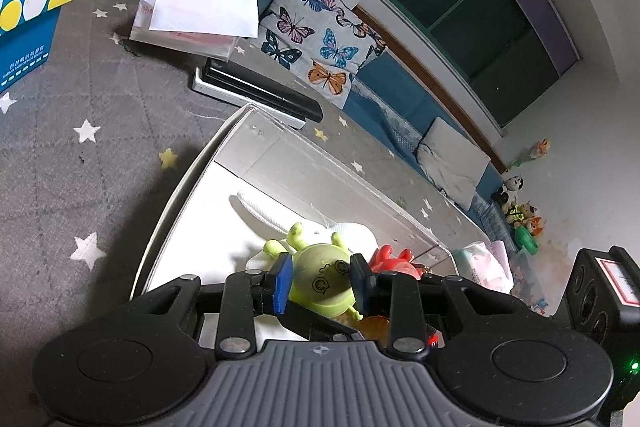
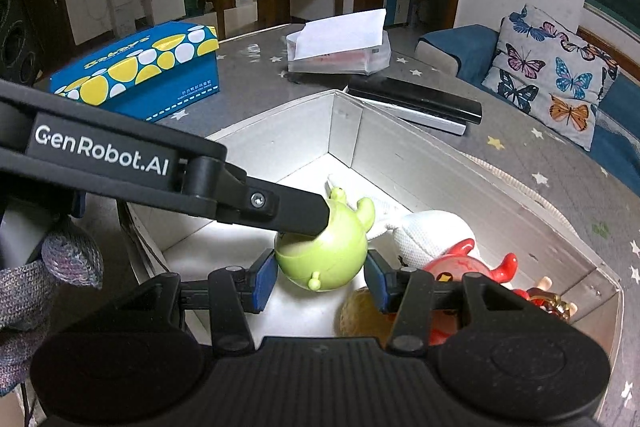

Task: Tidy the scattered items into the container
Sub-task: 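Lower the green toy into the white box and open the right tool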

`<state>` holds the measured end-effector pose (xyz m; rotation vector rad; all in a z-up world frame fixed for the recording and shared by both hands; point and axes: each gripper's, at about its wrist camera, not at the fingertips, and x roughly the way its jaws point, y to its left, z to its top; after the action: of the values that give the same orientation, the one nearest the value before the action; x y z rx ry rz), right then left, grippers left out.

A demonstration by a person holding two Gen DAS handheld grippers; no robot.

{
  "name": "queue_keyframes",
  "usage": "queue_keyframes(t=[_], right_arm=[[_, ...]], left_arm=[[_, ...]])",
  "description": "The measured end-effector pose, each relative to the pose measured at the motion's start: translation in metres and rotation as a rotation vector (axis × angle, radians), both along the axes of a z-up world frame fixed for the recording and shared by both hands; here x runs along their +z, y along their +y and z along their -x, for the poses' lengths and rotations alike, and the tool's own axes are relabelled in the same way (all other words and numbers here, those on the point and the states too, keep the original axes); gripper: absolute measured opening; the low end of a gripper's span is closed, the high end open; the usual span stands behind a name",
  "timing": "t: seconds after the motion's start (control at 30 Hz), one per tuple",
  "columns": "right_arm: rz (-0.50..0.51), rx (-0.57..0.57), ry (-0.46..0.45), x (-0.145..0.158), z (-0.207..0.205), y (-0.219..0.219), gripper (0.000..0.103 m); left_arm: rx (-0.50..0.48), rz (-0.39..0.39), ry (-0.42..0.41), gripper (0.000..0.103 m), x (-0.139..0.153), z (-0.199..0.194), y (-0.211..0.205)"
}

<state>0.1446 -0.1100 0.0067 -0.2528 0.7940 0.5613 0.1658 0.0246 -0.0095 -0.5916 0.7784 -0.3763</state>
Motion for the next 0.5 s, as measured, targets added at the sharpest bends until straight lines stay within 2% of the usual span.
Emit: queue_keyframes(t=[0.1, 0.17, 0.5], right_arm=[[0.001, 0.004, 0.007, 0.0001, -0.0009, 0.0, 0.05], [0.005, 0.01, 0.011, 0.0002, -0.0016, 0.0006, 0.057], [-0.011, 0.005, -0.013, 0.0047, 0.0054, -0.0023, 0.057]], left_arm=[[-0.002, -0.008, 0.001, 0.033, 0.0, -0.0004, -0.0008], [-0.004, -0.011, 0.003, 0.033, 0.0, -0.0011, -0.0012], [0.005, -0.032, -0.015, 0.033, 0.005, 0.0036, -0.0005]])
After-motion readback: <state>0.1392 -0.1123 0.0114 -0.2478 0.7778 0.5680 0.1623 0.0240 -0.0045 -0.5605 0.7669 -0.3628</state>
